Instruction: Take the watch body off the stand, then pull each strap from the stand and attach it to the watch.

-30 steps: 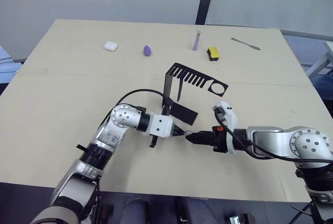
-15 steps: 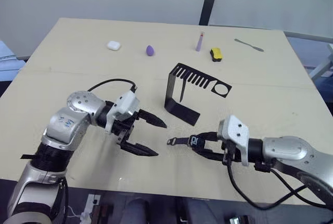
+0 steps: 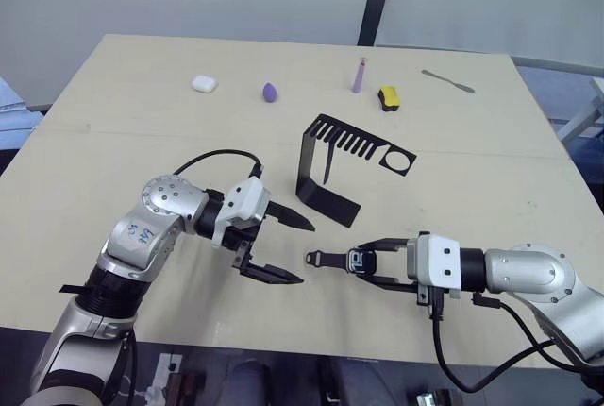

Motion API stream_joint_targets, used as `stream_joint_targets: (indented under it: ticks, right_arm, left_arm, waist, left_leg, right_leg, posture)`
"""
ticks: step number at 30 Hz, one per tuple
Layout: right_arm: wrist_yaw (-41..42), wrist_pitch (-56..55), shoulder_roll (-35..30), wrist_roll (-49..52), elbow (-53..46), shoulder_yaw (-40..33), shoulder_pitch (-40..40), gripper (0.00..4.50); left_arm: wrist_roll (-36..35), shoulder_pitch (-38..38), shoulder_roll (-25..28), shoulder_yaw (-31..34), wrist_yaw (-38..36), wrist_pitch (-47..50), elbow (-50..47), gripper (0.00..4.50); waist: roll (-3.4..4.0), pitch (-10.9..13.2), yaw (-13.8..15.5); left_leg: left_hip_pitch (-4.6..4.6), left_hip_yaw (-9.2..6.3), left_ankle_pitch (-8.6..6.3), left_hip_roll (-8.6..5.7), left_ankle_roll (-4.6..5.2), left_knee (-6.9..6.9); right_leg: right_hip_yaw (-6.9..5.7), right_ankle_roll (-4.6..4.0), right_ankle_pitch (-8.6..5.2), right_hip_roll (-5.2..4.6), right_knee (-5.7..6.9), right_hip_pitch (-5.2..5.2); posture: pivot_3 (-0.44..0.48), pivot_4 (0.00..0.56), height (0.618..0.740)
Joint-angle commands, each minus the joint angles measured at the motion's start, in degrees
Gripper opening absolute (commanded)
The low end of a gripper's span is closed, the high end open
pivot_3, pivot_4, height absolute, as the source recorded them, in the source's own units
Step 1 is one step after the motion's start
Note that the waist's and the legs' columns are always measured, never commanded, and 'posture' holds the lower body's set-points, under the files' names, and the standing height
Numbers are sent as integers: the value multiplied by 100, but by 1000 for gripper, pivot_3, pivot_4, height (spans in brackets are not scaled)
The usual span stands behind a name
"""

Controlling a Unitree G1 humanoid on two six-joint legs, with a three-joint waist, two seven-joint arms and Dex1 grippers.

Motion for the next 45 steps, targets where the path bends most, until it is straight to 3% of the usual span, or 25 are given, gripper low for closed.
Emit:
stream_joint_targets:
  ticks: [1, 11, 16, 20, 26, 29, 32, 43, 45]
  right_arm:
    - [87, 181, 110, 27, -77, -129, -142, 1511]
    - [69, 927, 345, 141, -108, -141, -271, 1511]
    - [-580, 3246, 615, 1576, -358, -523, -440, 1511]
    - [-1584, 5357, 1047, 3130, -335, -1044, -766, 1511]
    - [-2877, 6878, 1794, 4579, -35, -1612, -1104, 1511]
    - [-3441, 7169, 2080, 5001, 161, -1774, -1263, 1511]
    - [-4102, 7263, 2301, 5706, 495, -1913, -1333, 1511]
    - [-5705, 6600, 1881, 7424, 959, -1539, -1377, 1511]
    - [-5862, 6441, 1760, 7621, 978, -1436, -1357, 1511]
  left_arm:
    - [31, -30, -2, 59, 65, -126, -140, 4453]
    - [335, -88, -55, 7, 194, -584, 26, 4453]
    - [525, 21, -296, 83, 449, -1204, -20, 4453]
    - [1032, 163, -253, -82, 600, -1749, 32, 4453]
    - [1677, 159, -455, -277, 1163, -1962, 230, 4453]
    - [1793, 140, -628, -401, 1276, -1970, 257, 4453]
    - [1908, 105, -785, -517, 1348, -1977, 386, 3684]
    - [1976, 9, -878, -619, 1334, -1995, 605, 3684]
    - [2003, -5, -915, -637, 1352, -2061, 666, 3131]
  waist:
    - [0, 0, -4]
    - [0, 0, 0]
    - [0, 0, -2]
    - [0, 0, -14]
    - [1, 0, -2]
    - [0, -1, 0]
    - [0, -1, -4]
    - [0, -1, -25]
    - [0, -1, -19]
  left_leg:
    - [0, 0, 0, 0, 0, 0]
    - [1, 0, 0, -1, 0, 3]
    - [1, 0, 0, -1, 0, 11]
    - [4, 0, 0, 2, -1, 14]
    - [-1, 0, 0, 1, 0, 15]
    - [-3, -1, -1, 0, 2, 16]
    - [-6, -1, -1, 1, 1, 12]
    - [-8, 0, -1, 2, 1, 13]
    - [-9, 0, -1, 1, 1, 13]
  right_leg:
    - [1, 0, 0, 0, 2, 0]
    - [0, 0, 0, -1, 9, -1]
    - [0, 0, 0, -5, 35, -1]
    - [0, -4, -2, -4, 40, -4]
    - [1, -7, -4, -6, 40, -6]
    - [0, -6, -4, -6, 41, -6]
    - [0, -6, -4, -6, 49, -9]
    - [0, -6, -4, -3, 41, -11]
    - [0, -6, -4, -3, 36, -12]
  posture:
    - [0, 150, 740]
    - [0, 150, 740]
    - [0, 150, 740]
    - [0, 150, 740]
    - [0, 150, 740]
    - [0, 150, 740]
    - [0, 150, 740]
    - [0, 150, 740]
    - [0, 150, 740]
